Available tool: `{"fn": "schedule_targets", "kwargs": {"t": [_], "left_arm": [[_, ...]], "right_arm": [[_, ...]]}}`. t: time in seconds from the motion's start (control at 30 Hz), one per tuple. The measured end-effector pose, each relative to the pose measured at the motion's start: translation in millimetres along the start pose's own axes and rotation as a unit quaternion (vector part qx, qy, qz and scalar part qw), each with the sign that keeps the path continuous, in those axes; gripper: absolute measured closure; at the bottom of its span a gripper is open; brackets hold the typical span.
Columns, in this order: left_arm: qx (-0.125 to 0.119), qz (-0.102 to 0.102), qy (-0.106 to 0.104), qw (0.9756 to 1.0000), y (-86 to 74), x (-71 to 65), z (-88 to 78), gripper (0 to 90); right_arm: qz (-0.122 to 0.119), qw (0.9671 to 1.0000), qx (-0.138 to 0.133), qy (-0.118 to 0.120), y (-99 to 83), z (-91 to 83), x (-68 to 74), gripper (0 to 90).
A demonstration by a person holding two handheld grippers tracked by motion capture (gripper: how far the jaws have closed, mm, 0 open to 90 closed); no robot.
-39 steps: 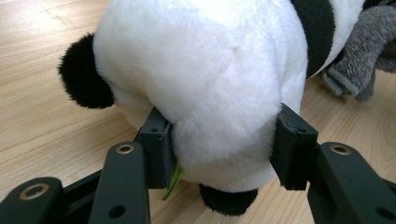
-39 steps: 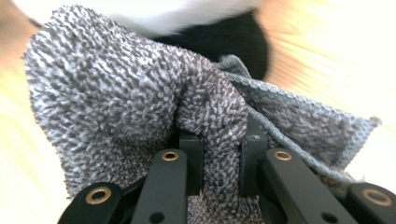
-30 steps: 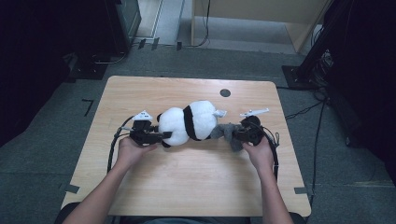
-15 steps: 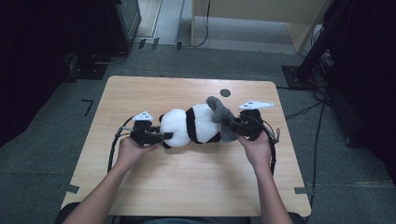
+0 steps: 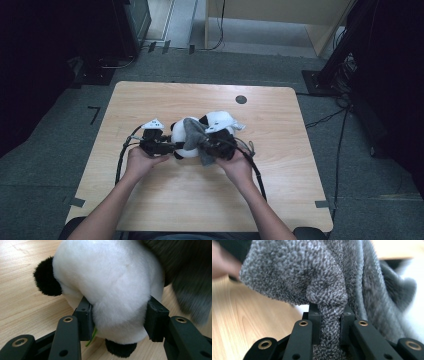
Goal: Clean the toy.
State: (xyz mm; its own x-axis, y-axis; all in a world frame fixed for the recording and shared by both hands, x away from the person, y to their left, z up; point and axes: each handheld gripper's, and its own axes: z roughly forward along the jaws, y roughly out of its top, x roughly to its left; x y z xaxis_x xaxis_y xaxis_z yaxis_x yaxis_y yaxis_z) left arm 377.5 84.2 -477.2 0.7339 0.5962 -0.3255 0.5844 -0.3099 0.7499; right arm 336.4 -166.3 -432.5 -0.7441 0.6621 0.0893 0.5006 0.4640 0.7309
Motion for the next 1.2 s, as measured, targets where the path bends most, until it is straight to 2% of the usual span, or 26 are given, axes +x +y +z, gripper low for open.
{"fn": "schedule_targets", "kwargs": {"t": [0.07,0.13,0.23,0.4,0.53,0.73,0.93,1.03,1.2], "left_arm": [[0.003,0.001,0.002,1.0000,-0.3,0.0,-0.1,50.0],[0.003,-0.001,0.002,1.0000,-0.8,0.9,0.0,50.1],[0.001,-0.003,0.001,1.0000,-0.5,1.1,0.4,50.0],[0.003,-0.001,0.002,1.0000,-0.3,0.4,0.3,50.0],[0.002,-0.002,0.000,1.0000,0.0,0.5,0.4,50.2],[0.005,0.007,0.001,1.0000,-0.3,-1.5,0.8,51.2],[0.005,0.007,0.000,1.0000,-0.6,-1.2,0.7,51.9],[0.004,0.006,0.000,1.0000,-0.7,-0.9,0.9,51.9],[0.005,0.005,0.002,1.0000,-0.9,-0.7,0.7,52.4]], "right_arm": [[-0.008,0.9998,0.014,0.010,-4.7,14.5,7.0,78.2],[-0.003,0.9995,0.016,0.026,-9.8,21.9,8.8,78.3],[0.011,0.9985,0.015,0.051,-17.1,25.5,2.9,78.6],[0.010,0.9974,0.039,0.059,-28.7,29.8,-2.2,78.7],[0.018,0.9961,0.072,0.048,-36.7,27.8,-10.4,78.8],[0.031,0.9946,0.090,0.040,-46.6,14.3,-29.0,78.8],[0.057,0.9907,0.116,0.043,-54.1,1.8,-47.2,78.5],[0.067,0.9892,0.125,0.036,-58.1,-5.1,-57.2,78.3],[0.094,0.9878,0.123,0.012,-66.5,-17.4,-77.2,78.3]]}}
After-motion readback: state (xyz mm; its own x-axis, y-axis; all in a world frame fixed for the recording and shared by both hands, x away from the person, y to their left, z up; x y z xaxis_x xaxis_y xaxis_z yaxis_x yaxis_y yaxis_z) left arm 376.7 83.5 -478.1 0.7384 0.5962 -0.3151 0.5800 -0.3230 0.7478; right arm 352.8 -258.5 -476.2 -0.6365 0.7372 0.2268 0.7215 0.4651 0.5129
